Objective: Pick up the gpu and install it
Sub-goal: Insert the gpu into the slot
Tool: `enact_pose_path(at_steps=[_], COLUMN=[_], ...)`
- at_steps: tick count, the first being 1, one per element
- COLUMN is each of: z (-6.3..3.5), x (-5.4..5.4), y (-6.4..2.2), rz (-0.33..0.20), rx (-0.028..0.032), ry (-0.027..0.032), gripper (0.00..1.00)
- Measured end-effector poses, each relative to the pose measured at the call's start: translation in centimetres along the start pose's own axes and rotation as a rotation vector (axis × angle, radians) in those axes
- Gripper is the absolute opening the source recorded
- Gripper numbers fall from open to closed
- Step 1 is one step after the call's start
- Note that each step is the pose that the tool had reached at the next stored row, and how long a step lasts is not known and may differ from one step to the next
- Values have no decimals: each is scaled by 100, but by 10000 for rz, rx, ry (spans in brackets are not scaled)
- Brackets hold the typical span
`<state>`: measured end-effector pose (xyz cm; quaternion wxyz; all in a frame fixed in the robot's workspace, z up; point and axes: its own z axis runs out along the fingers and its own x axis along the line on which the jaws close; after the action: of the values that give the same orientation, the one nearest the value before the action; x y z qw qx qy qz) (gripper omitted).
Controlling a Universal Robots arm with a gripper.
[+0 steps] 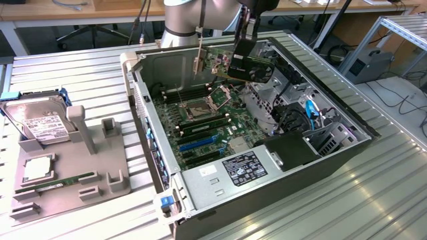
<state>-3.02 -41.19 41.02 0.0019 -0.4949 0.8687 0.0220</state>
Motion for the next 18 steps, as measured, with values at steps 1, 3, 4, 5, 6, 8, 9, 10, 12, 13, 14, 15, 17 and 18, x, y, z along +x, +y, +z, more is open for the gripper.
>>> enact_pose_path(at_steps=[1, 3, 4, 5, 6, 8, 9, 10, 12, 13, 14, 15, 17, 18], z=[0, 0, 0, 0, 0, 1, 1, 1, 2, 2, 2, 2, 3, 3], x=[0, 0, 0, 0, 0, 0, 0, 0, 0, 0, 0, 0, 0, 0], y=[0, 0, 0, 0, 0, 0, 0, 0, 0, 0, 0, 0, 0, -1], rz=[-27, -81, -107, -140, -168, -226, -268, -296, -364, -403, -433, -463, -539, -575], rx=[-1, -2, -3, -3, -4, -6, -7, -7, -9, -10, -11, -11, -14, -14], ry=[2, 3, 5, 6, 7, 9, 11, 12, 14, 15, 16, 17, 20, 22], gripper=[27, 27, 27, 27, 27, 27, 27, 27, 27, 27, 27, 27, 27, 27])
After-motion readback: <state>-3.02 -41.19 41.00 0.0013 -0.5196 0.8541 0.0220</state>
